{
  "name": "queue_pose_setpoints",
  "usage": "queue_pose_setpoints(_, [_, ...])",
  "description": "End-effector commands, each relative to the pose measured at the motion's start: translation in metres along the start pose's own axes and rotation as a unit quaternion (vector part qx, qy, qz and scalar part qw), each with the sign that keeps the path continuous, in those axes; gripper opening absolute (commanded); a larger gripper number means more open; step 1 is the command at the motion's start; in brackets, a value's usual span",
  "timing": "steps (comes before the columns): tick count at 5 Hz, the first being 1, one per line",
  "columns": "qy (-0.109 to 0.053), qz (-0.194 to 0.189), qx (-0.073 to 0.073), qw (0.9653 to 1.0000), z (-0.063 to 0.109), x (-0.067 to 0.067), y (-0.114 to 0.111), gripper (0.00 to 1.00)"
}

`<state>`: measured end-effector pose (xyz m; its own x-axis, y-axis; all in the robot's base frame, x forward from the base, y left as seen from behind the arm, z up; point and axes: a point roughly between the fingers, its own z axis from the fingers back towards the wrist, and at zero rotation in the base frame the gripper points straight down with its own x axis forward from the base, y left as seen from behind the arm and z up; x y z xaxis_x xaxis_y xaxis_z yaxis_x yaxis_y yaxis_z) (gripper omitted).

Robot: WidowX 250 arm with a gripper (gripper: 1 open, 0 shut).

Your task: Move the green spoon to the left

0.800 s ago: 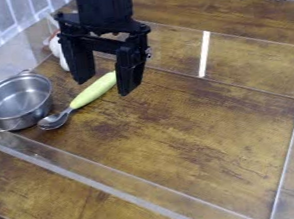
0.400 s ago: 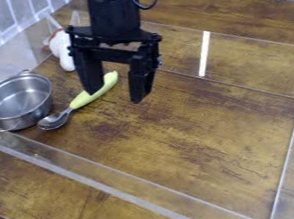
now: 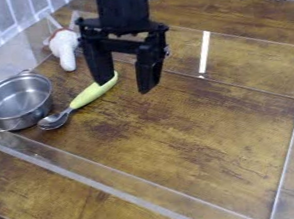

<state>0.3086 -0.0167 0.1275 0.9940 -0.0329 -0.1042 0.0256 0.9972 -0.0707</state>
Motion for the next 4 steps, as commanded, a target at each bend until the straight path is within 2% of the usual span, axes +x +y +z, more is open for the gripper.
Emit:
queue_pose_setpoints(1, [-0.028,-0.02,0.0,0.9994,0.018,0.007,0.005,1.0])
queue_pose_setpoints(3, [-0.025,0.0,-0.005,0.9997,0.021,0.009,-0.013,1.0])
queue_pose_setpoints(4, [-0.02,-0.017,-0.004,0.9996,0.021,0.013,-0.022,1.0])
